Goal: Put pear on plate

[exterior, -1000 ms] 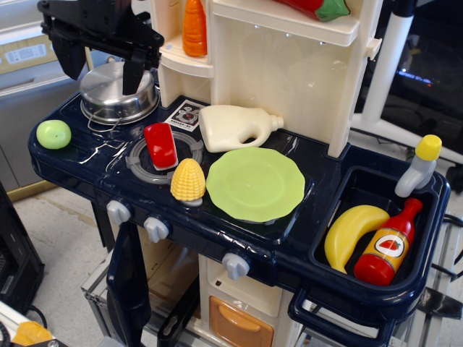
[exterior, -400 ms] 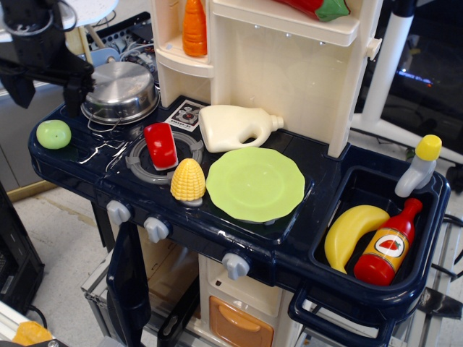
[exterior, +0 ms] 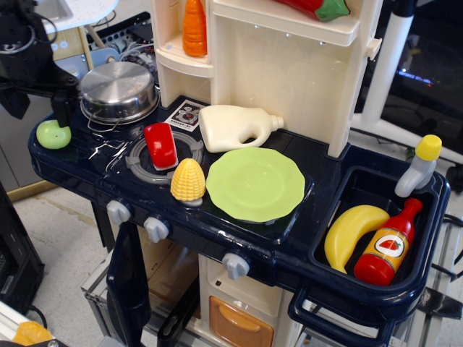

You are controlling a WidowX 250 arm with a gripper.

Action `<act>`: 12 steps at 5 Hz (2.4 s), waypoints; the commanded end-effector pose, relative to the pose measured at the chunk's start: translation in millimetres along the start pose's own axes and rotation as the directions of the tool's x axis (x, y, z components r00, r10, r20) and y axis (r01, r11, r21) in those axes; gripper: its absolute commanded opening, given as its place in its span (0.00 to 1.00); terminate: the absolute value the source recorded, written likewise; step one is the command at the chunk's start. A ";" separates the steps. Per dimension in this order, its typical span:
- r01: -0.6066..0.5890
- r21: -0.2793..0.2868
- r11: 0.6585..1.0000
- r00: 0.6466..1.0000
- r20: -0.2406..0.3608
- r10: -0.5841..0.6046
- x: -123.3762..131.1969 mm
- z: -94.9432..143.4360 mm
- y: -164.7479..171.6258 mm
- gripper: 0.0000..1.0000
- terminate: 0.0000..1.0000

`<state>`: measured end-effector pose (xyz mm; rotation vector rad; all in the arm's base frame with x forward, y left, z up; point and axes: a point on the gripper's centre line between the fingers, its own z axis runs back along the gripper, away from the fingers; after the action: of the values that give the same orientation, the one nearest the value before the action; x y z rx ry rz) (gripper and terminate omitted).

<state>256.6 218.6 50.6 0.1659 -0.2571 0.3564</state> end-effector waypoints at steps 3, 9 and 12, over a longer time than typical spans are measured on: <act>-0.105 -0.094 0.990 0.987 0.109 0.116 -5.7 -23.1 -1.9 0.00 0.00; -0.166 -0.227 0.960 0.986 -0.057 0.157 -19.1 85.8 -196.7 0.00 0.00; -0.081 -0.351 0.933 0.996 0.006 0.089 -29.3 55.1 -222.0 0.00 0.00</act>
<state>289.8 -10.0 54.0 -0.1887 -0.2954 0.4063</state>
